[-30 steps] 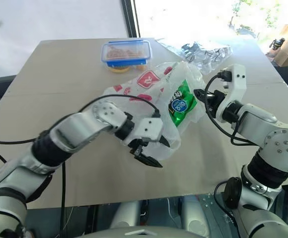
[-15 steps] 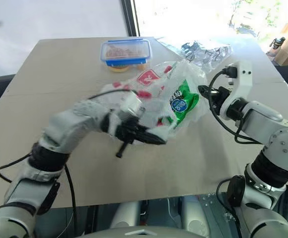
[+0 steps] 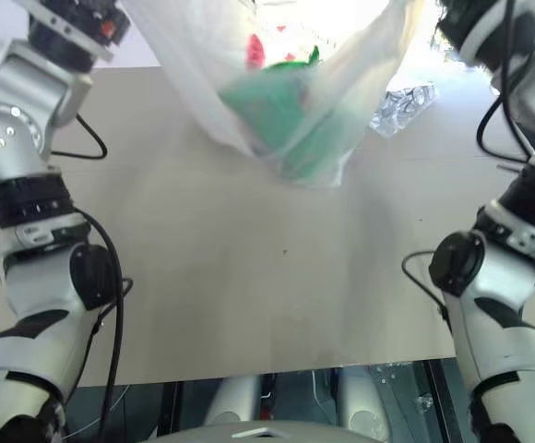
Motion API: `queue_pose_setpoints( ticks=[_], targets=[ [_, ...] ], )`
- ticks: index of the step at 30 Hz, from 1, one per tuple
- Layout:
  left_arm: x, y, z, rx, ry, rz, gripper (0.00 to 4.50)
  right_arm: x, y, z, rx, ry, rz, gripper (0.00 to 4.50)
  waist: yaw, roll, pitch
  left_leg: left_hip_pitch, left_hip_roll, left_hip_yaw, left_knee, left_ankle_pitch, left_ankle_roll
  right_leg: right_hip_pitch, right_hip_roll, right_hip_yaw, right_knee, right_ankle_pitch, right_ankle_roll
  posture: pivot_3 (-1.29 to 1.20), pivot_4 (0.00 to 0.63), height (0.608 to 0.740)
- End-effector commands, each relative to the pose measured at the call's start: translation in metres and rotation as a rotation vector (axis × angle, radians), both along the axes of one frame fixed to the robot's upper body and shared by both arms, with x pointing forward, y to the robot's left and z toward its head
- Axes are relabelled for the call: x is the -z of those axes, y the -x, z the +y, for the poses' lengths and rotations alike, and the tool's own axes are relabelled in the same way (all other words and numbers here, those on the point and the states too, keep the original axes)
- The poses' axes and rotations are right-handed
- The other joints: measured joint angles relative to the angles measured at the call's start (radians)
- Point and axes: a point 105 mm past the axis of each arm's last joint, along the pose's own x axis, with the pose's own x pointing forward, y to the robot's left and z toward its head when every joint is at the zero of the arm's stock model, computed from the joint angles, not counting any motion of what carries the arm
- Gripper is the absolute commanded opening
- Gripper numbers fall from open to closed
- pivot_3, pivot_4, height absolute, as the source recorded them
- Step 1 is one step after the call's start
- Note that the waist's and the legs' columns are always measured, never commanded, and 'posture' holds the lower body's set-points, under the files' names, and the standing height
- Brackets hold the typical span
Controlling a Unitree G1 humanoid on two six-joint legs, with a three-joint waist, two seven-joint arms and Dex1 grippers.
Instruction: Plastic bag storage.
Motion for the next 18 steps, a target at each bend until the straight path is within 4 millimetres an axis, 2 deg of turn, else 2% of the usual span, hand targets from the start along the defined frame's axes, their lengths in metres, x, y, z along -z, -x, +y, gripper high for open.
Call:
queue_pose_setpoints(
  ticks=[1, 6, 11, 14, 18],
  targets=[
    [-0.035, 0.006, 0.005, -0.065, 0.001, -0.132, 0.08, -0.042, 0.019, -0.011, 0.026, -0.023, -0.136, 0.0, -0.003, 0.0, 0.0, -0.002, 0.0, 0.001, -0.001, 0.0, 0.0, -0.002, 0.0, 0.0, 0.0, 0.0, 0.0, 0.0, 0.15, 0.74],
    [-0.041, 0.004, 0.004, -0.068, -0.006, -0.157, 0.08, -0.049, 0.024, -0.025, 0.09, 0.018, -0.145, 0.0, -0.004, 0.0, 0.0, -0.003, 0.0, 0.002, -0.007, 0.001, -0.001, -0.003, -0.001, 0.001, -0.002, 0.0, 0.0, 0.0, 0.15, 0.74],
    [-0.028, 0.001, -0.004, -0.085, -0.089, -0.147, 0.08, -0.039, 0.031, -0.035, 0.145, 0.079, -0.137, 0.0, -0.004, 0.0, 0.001, -0.003, 0.0, 0.003, -0.008, 0.001, -0.001, -0.004, -0.001, 0.001, -0.002, 0.0, 0.0, 0.0, 0.15, 0.74],
    [-0.012, 0.0, -0.009, -0.155, -0.197, -0.141, 0.08, -0.018, 0.034, -0.03, 0.18, 0.198, -0.112, 0.0, -0.004, 0.0, 0.001, -0.003, 0.0, 0.003, -0.008, 0.001, -0.001, -0.004, -0.002, 0.002, -0.001, 0.0, 0.0, 0.0, 0.15, 0.74],
    [0.029, 0.0, -0.019, -0.25, -0.353, -0.091, 0.08, 0.035, 0.037, -0.014, 0.232, 0.456, -0.068, 0.0, -0.004, 0.0, 0.001, -0.002, 0.001, 0.004, -0.007, 0.001, -0.001, -0.004, -0.002, 0.002, 0.0, 0.0, 0.0, 0.0, 0.15, 0.74]
  ],
)
